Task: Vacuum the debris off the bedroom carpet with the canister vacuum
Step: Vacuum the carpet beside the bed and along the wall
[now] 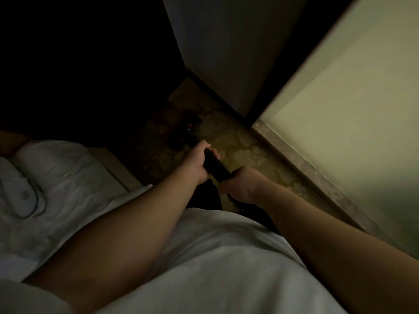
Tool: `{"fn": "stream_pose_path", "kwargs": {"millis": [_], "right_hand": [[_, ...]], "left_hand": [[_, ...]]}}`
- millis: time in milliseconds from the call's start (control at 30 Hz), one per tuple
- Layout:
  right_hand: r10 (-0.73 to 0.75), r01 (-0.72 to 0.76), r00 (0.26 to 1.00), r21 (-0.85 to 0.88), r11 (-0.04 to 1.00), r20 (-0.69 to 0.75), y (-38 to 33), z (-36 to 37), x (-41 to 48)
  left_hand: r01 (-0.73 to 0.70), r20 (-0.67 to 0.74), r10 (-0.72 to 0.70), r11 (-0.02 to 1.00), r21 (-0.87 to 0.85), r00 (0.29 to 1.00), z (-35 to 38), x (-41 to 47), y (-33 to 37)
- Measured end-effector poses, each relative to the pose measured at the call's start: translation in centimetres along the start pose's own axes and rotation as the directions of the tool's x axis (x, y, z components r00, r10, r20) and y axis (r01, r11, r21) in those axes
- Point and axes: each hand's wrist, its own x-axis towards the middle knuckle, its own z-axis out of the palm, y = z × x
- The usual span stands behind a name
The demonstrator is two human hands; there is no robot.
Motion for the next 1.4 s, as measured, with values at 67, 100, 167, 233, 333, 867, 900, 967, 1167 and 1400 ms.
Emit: {"fn": "stream_pose_path", "kwargs": {"millis": [67, 100, 167, 233, 333, 867, 900, 967, 1167, 1400], "right_hand": [[-0.016, 0.016, 1.000, 0.003, 1.000, 0.022, -3.6, 1.5, 1.8], [-0.017, 0.017, 0.999, 0.004, 1.000, 0.034, -5.3, 2.2, 2.8], [-0.014, 0.013, 0.998, 0.011, 1.000, 0.056, -8.4, 3.8, 4.8], [-0.011, 0.008, 0.998, 0.037, 0.999, 0.066, -11.2, 5.1, 6.3], [-0.037, 0.036, 0.996, 0.018, 0.999, 0.079, -14.4, 6.7, 7.7], [0.025, -0.014, 0.985, -0.066, 0.998, 0.169, -17.5, 9.3, 10.5], [0.032, -0.023, 0.986, -0.054, 0.998, 0.162, -17.3, 9.7, 10.5], [0.055, -0.050, 0.986, -0.033, 0.998, 0.157, -16.9, 10.3, 10.6], [0.052, 0.003, 0.966, -0.214, 0.977, 0.252, -17.0, 11.8, 12.1], [0.045, 0.003, 0.977, -0.225, 0.974, 0.209, -15.2, 11.1, 12.0]], "left_hand": [[-0.013, -0.032, 0.013, 1.000, -0.017, 0.999, -2.7, 1.0, 3.3], [-0.023, -0.049, 0.023, 1.000, -0.015, 0.999, -4.0, 1.5, 4.8], [-0.048, -0.080, 0.047, 0.999, -0.014, 0.996, -6.2, 2.1, 7.7], [-0.070, -0.106, 0.067, 0.997, -0.026, 0.992, -8.1, 2.6, 10.2], [-0.100, -0.140, 0.098, 0.995, -0.003, 0.985, -10.3, 3.1, 13.2], [-0.027, -0.175, 0.018, 0.998, -0.050, 0.984, -13.9, 5.2, 15.1], [-0.018, -0.180, 0.006, 0.998, -0.062, 0.984, -14.3, 5.2, 14.7], [-0.007, -0.194, -0.012, 0.995, -0.101, 0.981, -15.3, 5.2, 14.0], [-0.016, -0.225, -0.020, 0.987, -0.158, 0.974, -18.4, 5.2, 12.4], [-0.043, -0.213, -0.002, 0.977, -0.209, 0.977, -17.1, 4.8, 10.8]]}}
